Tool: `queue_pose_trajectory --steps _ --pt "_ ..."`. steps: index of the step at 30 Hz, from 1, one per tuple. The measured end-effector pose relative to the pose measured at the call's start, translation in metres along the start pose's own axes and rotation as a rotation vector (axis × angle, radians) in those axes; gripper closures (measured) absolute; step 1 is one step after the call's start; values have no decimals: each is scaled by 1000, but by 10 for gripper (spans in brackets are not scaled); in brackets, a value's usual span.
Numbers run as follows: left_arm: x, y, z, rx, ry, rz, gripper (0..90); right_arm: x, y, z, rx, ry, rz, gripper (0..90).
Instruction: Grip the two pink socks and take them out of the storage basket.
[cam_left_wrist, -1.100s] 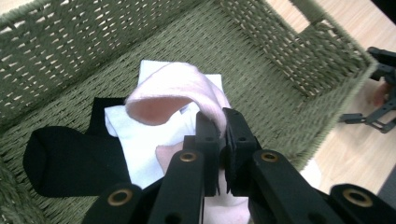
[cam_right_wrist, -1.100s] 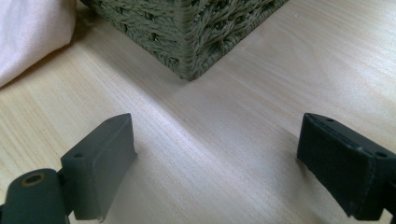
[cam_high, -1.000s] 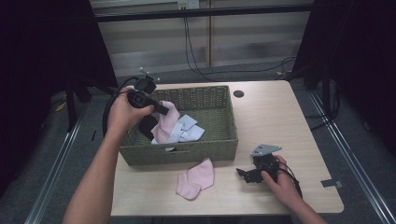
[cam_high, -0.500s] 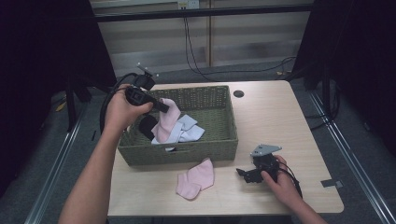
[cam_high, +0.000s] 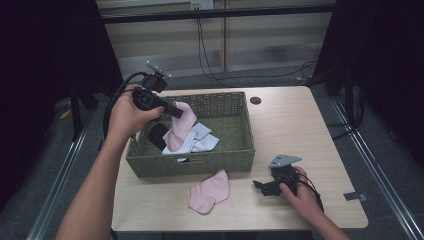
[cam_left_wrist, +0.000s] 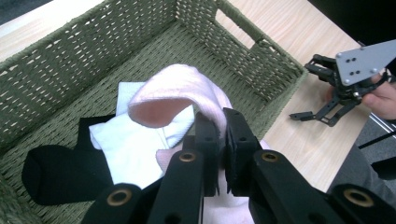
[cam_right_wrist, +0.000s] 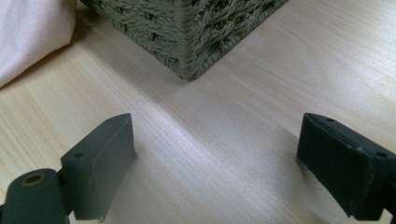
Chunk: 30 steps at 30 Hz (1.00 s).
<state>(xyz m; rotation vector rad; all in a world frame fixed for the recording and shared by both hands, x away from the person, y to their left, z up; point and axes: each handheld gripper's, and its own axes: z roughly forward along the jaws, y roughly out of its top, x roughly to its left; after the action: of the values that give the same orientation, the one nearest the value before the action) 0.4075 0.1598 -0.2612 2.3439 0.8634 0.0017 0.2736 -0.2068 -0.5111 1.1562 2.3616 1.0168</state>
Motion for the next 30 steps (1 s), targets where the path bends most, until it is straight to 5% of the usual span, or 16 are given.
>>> queue_pose_trajectory --steps 30 --pt "-35 -2 -7 8 -73 89 847 0 0 0 1 0 2 104"
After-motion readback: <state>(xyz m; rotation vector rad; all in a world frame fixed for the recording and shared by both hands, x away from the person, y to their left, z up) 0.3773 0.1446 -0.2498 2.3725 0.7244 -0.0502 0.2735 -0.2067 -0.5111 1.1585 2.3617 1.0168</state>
